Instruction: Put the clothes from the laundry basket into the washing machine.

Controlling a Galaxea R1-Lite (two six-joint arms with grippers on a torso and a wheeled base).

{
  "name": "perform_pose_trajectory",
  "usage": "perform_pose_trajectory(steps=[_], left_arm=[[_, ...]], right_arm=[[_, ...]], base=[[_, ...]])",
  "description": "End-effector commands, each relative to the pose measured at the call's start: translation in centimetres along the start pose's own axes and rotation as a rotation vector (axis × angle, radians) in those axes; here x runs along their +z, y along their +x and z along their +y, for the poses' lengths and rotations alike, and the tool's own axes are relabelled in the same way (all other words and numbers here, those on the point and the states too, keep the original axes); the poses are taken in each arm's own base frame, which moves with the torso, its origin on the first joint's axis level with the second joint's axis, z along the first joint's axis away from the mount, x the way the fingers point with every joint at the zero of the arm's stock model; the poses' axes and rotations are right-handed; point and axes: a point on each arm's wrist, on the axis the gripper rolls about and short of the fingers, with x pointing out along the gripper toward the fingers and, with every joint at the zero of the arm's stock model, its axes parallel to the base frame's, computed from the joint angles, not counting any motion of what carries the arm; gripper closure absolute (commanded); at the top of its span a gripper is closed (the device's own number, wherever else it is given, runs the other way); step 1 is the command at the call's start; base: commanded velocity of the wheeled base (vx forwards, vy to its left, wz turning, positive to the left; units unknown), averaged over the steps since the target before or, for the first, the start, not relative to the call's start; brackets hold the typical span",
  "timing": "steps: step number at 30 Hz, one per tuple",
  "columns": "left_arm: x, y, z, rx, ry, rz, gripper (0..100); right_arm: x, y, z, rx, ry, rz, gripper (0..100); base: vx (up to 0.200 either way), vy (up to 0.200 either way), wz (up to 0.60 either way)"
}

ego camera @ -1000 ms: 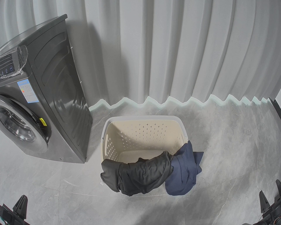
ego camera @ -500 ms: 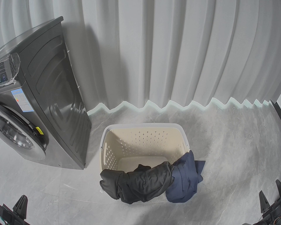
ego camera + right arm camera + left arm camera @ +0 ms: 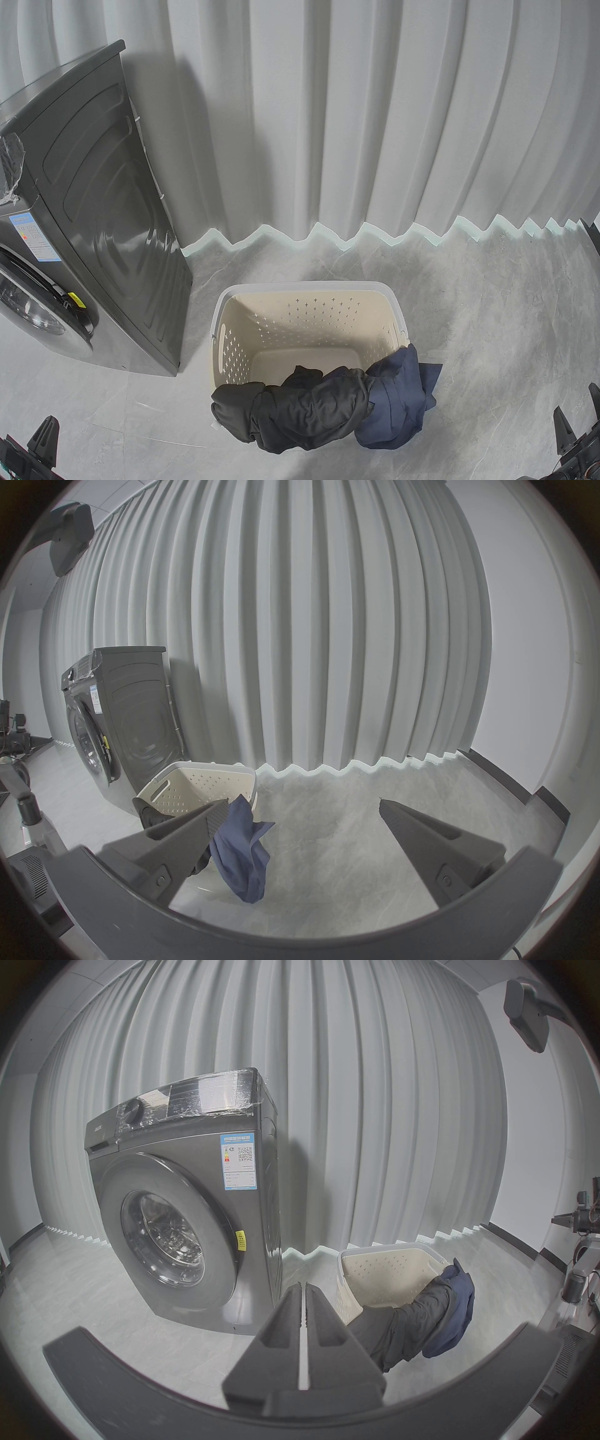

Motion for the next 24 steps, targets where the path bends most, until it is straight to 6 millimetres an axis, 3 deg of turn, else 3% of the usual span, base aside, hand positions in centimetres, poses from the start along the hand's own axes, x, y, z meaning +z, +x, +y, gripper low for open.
perform_pose_trajectory(steps=[1,4,9,16,22,24], left_arm=[[-0.49,-0.02,0.0,0.0,0.0,-0.002,100],[-0.49,-0.02,0.0,0.0,-0.002,-0.002,100],[-0.49,-0.02,0.0,0.0,0.0,-0.002,100],[-0.49,-0.02,0.0,0.0,-0.003,-0.002,100],[-0.49,-0.02,0.0,0.0,-0.002,-0.002,100],[-0.49,-0.02,0.0,0.0,-0.002,-0.002,100]], right_arm=[[-0.43,0.03,0.0,0.002,0.0,0.004,0],[-0.43,0.03,0.0,0.002,0.0,0.004,0],[-0.43,0.03,0.0,0.002,0.0,0.004,0],[-0.43,0.03,0.0,0.002,0.0,0.004,0],[-0.43,0.03,0.0,0.002,0.0,0.004,0],[-0.43,0.03,0.0,0.002,-0.001,0.004,0]], base=[[0.0,0.0,0.0],[0.0,0.0,0.0],[0.2,0.0,0.0],[0.0,0.0,0.0],[0.2,0.0,0.0],[0.0,0.0,0.0]])
